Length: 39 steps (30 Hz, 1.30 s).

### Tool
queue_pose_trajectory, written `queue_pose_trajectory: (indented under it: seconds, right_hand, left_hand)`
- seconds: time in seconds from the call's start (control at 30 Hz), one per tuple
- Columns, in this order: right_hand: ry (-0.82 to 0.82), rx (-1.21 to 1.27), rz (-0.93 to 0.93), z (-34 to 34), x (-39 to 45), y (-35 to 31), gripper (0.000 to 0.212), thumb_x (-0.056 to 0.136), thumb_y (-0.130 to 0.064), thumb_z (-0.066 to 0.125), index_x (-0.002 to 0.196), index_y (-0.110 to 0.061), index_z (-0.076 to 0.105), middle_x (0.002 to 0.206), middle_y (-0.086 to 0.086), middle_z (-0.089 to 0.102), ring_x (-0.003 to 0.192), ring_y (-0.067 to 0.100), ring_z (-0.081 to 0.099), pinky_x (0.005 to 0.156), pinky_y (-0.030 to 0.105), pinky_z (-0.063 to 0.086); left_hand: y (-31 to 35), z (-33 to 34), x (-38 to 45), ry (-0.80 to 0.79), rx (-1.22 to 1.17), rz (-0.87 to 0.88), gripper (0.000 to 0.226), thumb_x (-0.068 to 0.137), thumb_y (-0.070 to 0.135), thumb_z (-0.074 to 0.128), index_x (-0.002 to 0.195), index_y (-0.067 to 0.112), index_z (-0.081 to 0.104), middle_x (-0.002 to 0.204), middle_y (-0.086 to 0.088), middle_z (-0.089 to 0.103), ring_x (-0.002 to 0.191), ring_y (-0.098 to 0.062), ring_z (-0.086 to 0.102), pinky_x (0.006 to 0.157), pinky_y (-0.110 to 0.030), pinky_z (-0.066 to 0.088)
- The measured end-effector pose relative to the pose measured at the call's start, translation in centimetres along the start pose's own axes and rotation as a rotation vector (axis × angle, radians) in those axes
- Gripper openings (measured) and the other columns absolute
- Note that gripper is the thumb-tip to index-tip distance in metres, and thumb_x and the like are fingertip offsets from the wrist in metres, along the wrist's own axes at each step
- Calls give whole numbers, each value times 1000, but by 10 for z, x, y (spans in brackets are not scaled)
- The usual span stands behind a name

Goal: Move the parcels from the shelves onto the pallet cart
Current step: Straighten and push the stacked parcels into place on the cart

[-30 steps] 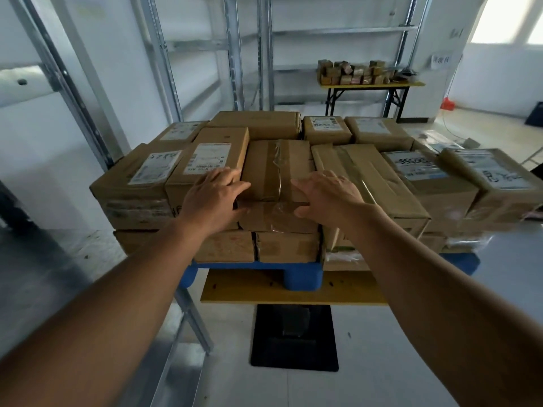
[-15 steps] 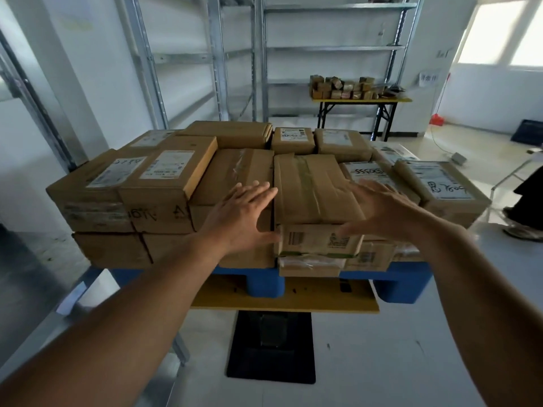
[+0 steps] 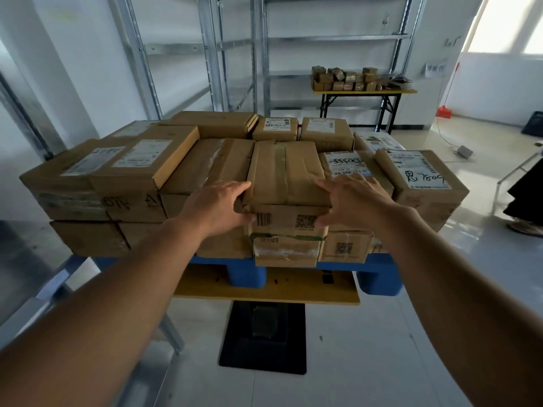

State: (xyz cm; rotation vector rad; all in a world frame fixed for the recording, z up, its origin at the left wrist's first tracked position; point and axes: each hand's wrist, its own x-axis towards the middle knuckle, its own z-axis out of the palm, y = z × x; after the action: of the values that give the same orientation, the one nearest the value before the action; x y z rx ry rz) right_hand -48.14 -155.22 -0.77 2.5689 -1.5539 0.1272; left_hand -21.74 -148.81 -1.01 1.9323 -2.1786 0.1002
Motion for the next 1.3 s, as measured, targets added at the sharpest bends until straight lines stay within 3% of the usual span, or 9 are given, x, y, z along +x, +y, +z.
queue_pose_trajectory:
  seconds: [0.43, 0.9, 1.17, 1.3]
  right_hand:
    - [88, -23, 59, 4, 6, -7, 81, 74, -63, 64, 142, -32, 33, 134, 5, 47, 124, 28, 40, 99, 45, 34]
    - [67, -44, 91, 6, 2, -9, 83, 78, -60, 62, 146, -33, 23, 139, 6, 41, 129, 28, 35, 102, 46, 33]
    - [20, -62, 77, 1, 5, -10, 78, 80, -59, 62, 145, -31, 28, 140, 7, 42, 129, 30, 35, 98, 45, 35]
    - [39, -35, 2, -2, 1, -2, 81, 78, -60, 60, 145, -27, 28, 143, 9, 38, 130, 30, 35, 100, 45, 35]
  left_hand:
    - [10, 6, 11, 100, 76, -18, 66, 83, 50, 60, 139, 23, 38, 137, 2, 45, 126, -21, 41, 95, -40, 38]
    - [4, 12, 13, 150, 130, 55, 60, 83, 49, 60, 134, 21, 43, 130, -1, 50, 120, -25, 43, 90, -43, 42]
    - [10, 8, 9, 108, 157, 33, 61, 87, 47, 56, 139, 20, 37, 135, -1, 46, 124, -25, 41, 95, -40, 40]
    - [15, 1, 10, -25, 134, -58, 76, 84, 54, 56, 145, 23, 24, 145, -1, 36, 130, -25, 36, 99, -44, 39]
